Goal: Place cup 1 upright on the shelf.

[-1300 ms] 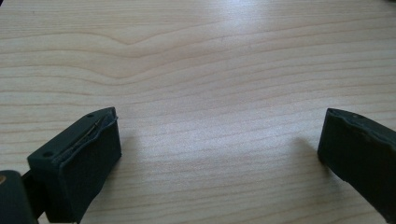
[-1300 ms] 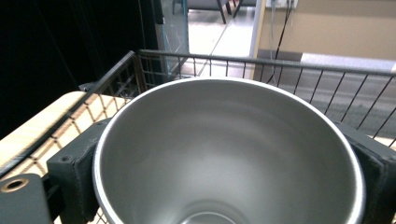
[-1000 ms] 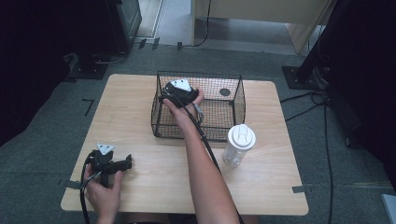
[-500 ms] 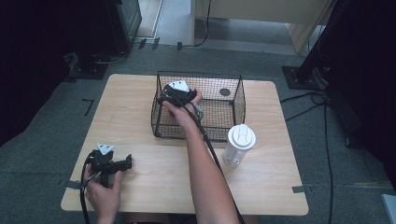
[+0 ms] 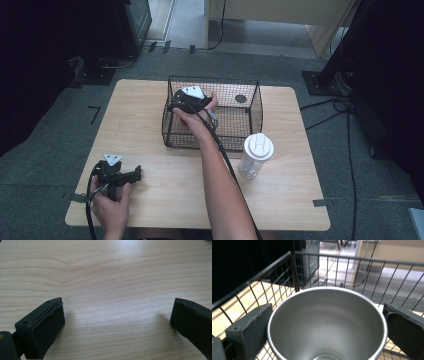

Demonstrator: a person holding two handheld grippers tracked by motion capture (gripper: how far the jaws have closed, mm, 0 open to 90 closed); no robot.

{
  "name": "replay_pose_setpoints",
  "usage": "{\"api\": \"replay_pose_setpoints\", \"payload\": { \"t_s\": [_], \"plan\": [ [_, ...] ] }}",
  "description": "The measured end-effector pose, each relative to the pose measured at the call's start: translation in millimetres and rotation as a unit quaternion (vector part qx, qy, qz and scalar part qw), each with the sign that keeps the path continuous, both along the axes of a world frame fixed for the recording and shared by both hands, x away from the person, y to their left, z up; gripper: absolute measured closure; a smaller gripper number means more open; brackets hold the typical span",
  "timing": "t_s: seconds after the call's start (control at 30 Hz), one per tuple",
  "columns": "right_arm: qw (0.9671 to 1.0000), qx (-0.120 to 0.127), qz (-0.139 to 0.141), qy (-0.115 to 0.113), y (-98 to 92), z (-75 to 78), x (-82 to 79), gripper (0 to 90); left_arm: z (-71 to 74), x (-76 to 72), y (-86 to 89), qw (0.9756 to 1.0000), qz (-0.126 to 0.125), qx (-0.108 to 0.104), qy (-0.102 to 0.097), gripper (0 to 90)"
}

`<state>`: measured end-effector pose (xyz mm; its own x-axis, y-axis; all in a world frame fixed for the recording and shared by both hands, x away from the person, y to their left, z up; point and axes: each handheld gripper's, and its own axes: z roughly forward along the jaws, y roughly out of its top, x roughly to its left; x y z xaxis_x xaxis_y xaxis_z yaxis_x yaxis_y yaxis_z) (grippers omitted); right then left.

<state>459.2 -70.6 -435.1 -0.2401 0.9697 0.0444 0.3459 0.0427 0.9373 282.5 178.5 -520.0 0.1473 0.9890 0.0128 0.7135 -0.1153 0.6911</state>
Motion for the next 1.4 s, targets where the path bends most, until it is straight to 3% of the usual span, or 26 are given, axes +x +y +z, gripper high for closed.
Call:
{"api": "replay_pose_setpoints", "payload": {
  "t_s": [0.2, 0.7, 1.0, 1.27, 1.4],
  "plan": [
    [0.9996, 0.017, 0.0, -0.023, -2.0, 7.7, -2.3, 0.0, -0.1, 0.0, 0.0, 1.0, 0.0, 0.0, 0.0, 0.0],
    [0.9982, 0.013, -0.015, -0.056, -5.8, 27.0, -14.1, 0.0, 0.0, 0.0, 0.0, 1.0, 0.0, 0.0, 0.0, 0.0],
    [0.9975, 0.025, -0.024, -0.062, -4.7, 39.7, -34.0, 0.0, -0.1, 0.1, -0.1, 1.0, 0.0, 0.0, -0.001, 0.0],
    [0.9971, 0.001, -0.019, -0.074, -1.9, 46.2, -52.7, 0.0, -0.2, 0.3, -0.4, 1.0, 0.001, -0.001, -0.001, 0.0],
    [0.9971, 0.008, -0.02, -0.073, -2.6, 46.3, -61.3, 0.0, -0.2, 0.3, -0.4, 1.0, 0.001, -0.001, -0.001, 0.0]
  ]
}}
